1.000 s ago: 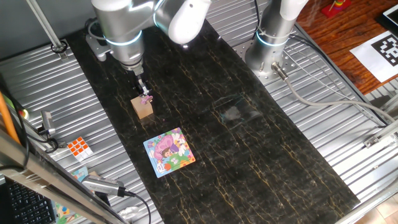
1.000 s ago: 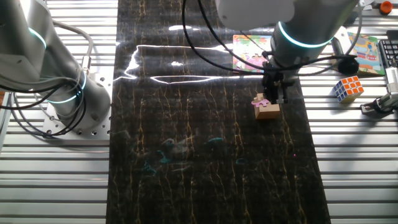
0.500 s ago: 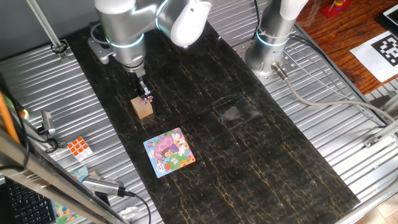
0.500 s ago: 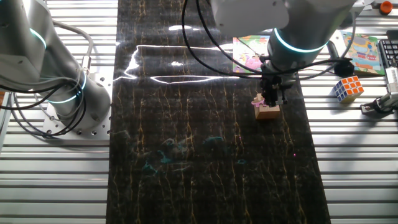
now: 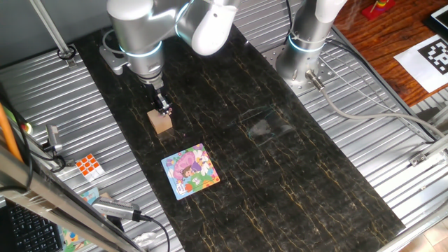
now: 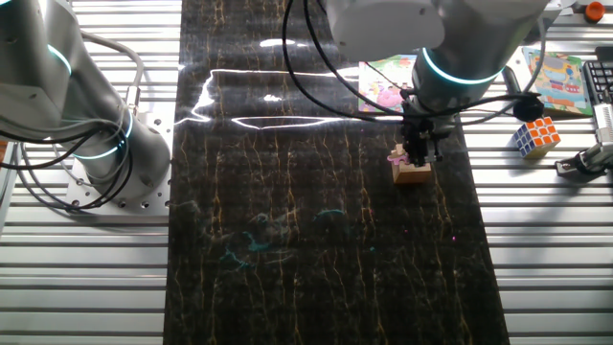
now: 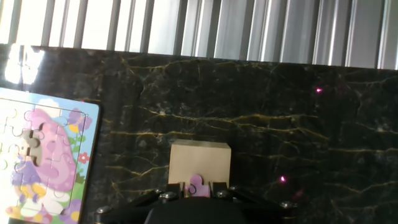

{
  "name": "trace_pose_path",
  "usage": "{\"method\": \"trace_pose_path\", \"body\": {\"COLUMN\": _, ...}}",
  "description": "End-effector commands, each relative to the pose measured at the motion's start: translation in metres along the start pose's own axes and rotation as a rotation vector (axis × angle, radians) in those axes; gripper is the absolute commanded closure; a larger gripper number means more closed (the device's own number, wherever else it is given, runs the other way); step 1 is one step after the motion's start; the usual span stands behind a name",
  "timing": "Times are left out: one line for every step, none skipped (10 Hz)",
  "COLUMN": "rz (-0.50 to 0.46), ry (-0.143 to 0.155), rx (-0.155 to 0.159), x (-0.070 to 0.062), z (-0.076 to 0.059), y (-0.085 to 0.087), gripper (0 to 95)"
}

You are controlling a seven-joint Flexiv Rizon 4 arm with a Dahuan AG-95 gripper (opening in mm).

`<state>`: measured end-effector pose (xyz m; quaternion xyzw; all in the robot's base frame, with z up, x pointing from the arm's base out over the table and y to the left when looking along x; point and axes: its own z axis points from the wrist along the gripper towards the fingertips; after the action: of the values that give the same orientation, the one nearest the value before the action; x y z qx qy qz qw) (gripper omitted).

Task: Assemble one piece of a puzzle

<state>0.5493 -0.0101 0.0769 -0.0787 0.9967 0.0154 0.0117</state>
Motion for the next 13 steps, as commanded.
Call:
{"method": "trace_pose_path", "body": {"rz": -0.006, "ry": -0.002, "rx": 0.0, "x": 0.0006, "z": 0.0023, "y": 0.0003, "gripper": 57.0}}
{"method": "trace_pose_path", "body": {"rz": -0.009, "ry": -0.004, "rx": -0.001, "x": 0.0006, "z": 0.0024, "y": 0.0003, "gripper": 57.0}}
{"method": "trace_pose_path", "body": {"rz": -0.011, "ry": -0.005, "rx": -0.002, "x": 0.0006, "z": 0.0024, "y": 0.0003, "gripper": 57.0}}
{"method": "trace_pose_path", "body": {"rz": -0.013, "ry": -0.006, "rx": -0.002, "x": 0.0006, "z": 0.0024, "y": 0.0003, "gripper": 57.0}}
{"method": "trace_pose_path", "body": {"rz": -0.012, "ry": -0.006, "rx": -0.002, "x": 0.0006, "z": 0.0025, "y": 0.0003, "gripper": 57.0}}
{"method": "trace_pose_path", "body": {"rz": -0.012, "ry": -0.006, "rx": -0.001, "x": 0.0007, "z": 0.0027, "y": 0.0003, "gripper": 57.0}}
{"method": "trace_pose_path", "body": {"rz": -0.015, "ry": -0.009, "rx": 0.001, "x": 0.001, "z": 0.0042, "y": 0.0006, "gripper": 57.0}}
{"method": "trace_pose_path", "body": {"rz": -0.016, "ry": -0.009, "rx": 0.001, "x": 0.0013, "z": 0.0058, "y": 0.0009, "gripper": 57.0}}
{"method": "trace_pose_path", "body": {"rz": -0.015, "ry": -0.009, "rx": 0.002, "x": 0.0014, "z": 0.0069, "y": 0.0011, "gripper": 57.0}}
{"method": "trace_pose_path", "body": {"rz": -0.015, "ry": -0.009, "rx": 0.002, "x": 0.0015, "z": 0.0075, "y": 0.0012, "gripper": 76.0}}
{"method": "trace_pose_path", "body": {"rz": -0.018, "ry": -0.01, "rx": 0.002, "x": 0.0016, "z": 0.0079, "y": 0.0013, "gripper": 76.0}}
{"method": "trace_pose_path", "body": {"rz": -0.019, "ry": -0.009, "rx": 0.002, "x": 0.0016, "z": 0.008, "y": 0.0014, "gripper": 76.0}}
{"method": "trace_pose_path", "body": {"rz": -0.02, "ry": -0.01, "rx": 0.003, "x": 0.0017, "z": 0.0079, "y": 0.0013, "gripper": 76.0}}
